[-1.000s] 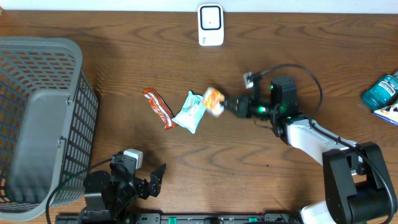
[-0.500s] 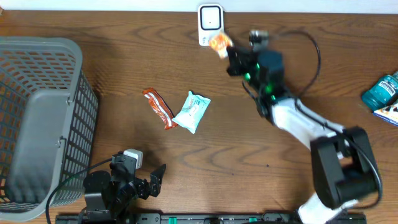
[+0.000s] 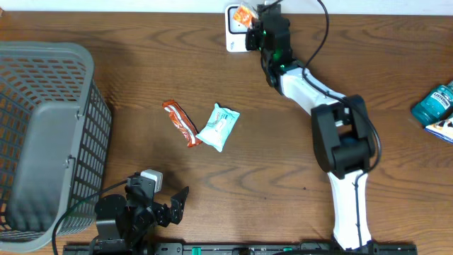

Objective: Scan the item barcode
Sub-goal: 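Hold the orange tissue pack under the white scanner, then carry the tissue pack right and drop it beside the mouthwash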

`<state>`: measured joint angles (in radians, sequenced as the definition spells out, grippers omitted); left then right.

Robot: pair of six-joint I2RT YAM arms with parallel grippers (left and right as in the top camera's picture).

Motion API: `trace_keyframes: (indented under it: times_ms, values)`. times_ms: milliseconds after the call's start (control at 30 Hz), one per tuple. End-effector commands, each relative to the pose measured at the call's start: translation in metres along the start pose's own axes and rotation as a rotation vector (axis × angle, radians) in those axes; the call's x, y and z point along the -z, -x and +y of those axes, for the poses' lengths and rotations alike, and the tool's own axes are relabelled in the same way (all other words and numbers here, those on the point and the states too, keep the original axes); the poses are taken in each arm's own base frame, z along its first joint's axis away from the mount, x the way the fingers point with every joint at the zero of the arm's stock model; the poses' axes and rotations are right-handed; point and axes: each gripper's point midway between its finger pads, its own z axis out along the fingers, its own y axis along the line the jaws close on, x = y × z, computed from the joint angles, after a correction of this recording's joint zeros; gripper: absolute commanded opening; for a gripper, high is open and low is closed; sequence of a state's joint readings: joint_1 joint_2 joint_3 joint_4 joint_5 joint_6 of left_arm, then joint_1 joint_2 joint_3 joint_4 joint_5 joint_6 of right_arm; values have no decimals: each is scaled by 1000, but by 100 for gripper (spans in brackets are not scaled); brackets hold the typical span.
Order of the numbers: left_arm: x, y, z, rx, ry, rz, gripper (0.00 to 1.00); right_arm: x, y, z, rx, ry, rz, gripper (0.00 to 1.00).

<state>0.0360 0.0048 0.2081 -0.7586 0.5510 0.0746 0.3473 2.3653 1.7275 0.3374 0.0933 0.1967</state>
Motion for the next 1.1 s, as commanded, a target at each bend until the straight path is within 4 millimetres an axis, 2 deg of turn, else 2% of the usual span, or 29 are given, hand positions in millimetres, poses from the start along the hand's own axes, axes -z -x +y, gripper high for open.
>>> trace_keyframes:
  times_ms: [0, 300, 367, 433, 533, 567, 667, 733, 800, 900, 1067]
  values:
    - [1, 1, 0, 3, 1, -2, 98, -7, 20, 1, 31, -56, -60, 1]
    - [1, 1, 0, 3, 1, -2, 98, -4, 17, 13, 110, -77, -59, 1]
    - [1, 1, 0, 3, 1, -2, 98, -2, 21, 7, 104, -142, -72, 1]
    - [1, 1, 0, 3, 0, -2, 98, 10, 34, -9, 88, -275, -94, 1]
    - [1, 1, 0, 3, 0, -2, 98, 38, 61, -36, 91, -466, -110, 1]
    - [1, 1, 0, 3, 1, -2, 98, 57, 76, -53, 110, -566, -103, 1]
    - [1, 1, 0, 3, 1, -2, 98, 102, 102, -98, 141, -784, -68, 1]
    - [1, 1, 0, 3, 1, -2, 98, 129, 112, -131, 158, -923, -40, 1]
    - [1, 1, 0, 3, 1, -2, 98, 154, 114, -170, 181, -1057, 13, 1]
    - [1, 1, 0, 3, 1, -2, 98, 182, 99, -232, 222, -1210, 147, 1]
    - [1, 1, 0, 3, 1, -2, 98, 224, 44, -347, 119, -1372, 338, 1]
